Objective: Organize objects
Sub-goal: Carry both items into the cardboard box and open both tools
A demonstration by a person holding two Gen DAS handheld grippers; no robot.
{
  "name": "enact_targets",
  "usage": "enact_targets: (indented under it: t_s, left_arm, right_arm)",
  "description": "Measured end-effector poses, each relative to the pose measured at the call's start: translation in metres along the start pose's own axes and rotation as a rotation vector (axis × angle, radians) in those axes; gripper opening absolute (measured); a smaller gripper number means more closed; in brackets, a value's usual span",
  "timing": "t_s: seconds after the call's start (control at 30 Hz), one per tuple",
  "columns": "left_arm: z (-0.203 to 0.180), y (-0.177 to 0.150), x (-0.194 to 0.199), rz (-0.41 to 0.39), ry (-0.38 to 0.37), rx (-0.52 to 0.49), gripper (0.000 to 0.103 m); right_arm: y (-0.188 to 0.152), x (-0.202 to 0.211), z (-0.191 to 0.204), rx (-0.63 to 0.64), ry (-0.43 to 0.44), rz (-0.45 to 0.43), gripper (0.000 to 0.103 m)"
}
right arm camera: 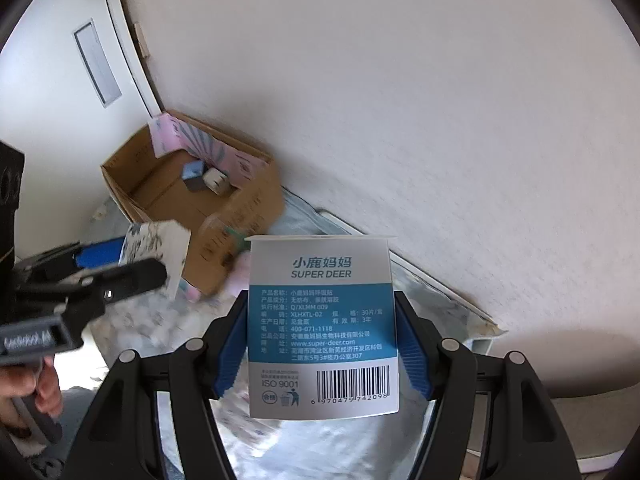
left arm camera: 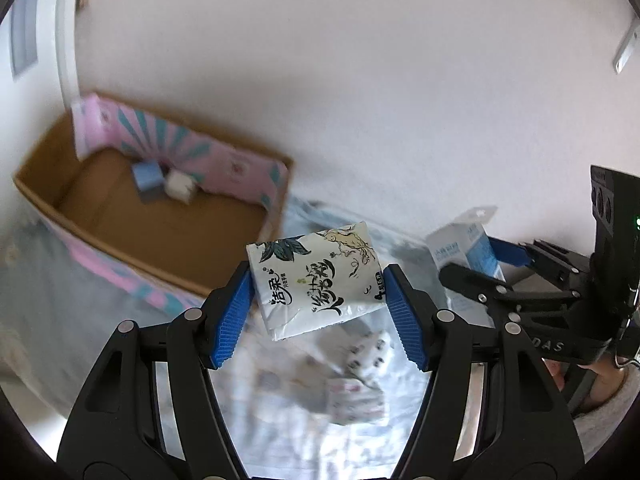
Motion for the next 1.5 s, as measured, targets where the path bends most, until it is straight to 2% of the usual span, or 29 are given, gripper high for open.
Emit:
enact_targets:
  t_s: [0.17, 0.47, 0.87, 1.0, 1.13, 1.27, 1.5]
  left_arm:
    - [0.030, 0.033, 0.022, -0.025, 0.022, -0.026, 0.062]
    - [0.086, 0.085, 0.035, -0.003, 0.039, -0.071, 0.062]
    - [0.160, 0.137, 0.016, 0.072, 0.052, -0.115, 0.062]
    - [0.182, 0.147, 0.002, 0.109, 0.055, -0.124, 0.062]
    - [0.191, 0.148, -0.014, 0.137, 0.075, -0.170, 0.062]
    - [0.199, 0.143, -0.034, 0.174, 0.088, -0.218, 0.062]
    - [0.218, 0.131, -0.058, 0.226, 0.104, -0.243, 0.062]
  right_arm:
    - [0.020, 0.010, 0.019, -0.012, 0.008, -0.029, 0.063]
    - [0.079, 0.002, 0.061, -0.033, 0.025, -0.060, 0.063]
    - [0.147, -0.034, 0.108, -0.100, 0.050, -0.035, 0.063]
    - [0.156, -0.050, 0.119, -0.143, 0.022, -0.010, 0.063]
    - [0.156, -0.069, 0.126, -0.209, 0.047, 0.010, 0.063]
    - [0.149, -0.090, 0.129, -0.273, 0.052, 0.041, 0.063]
    - [0.137, -0.117, 0.136, -0.330, 0.022, 0.076, 0.063]
Point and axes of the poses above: each gripper's, at about its wrist camera, not at the fingertips, and x roughly against the way its jaws point, z to its left, y to its top, the point moved 2 cm from there along -x, roughly the way its jaws point, and after that the axes turned 8 degrees about z, right-handed, at the moved point
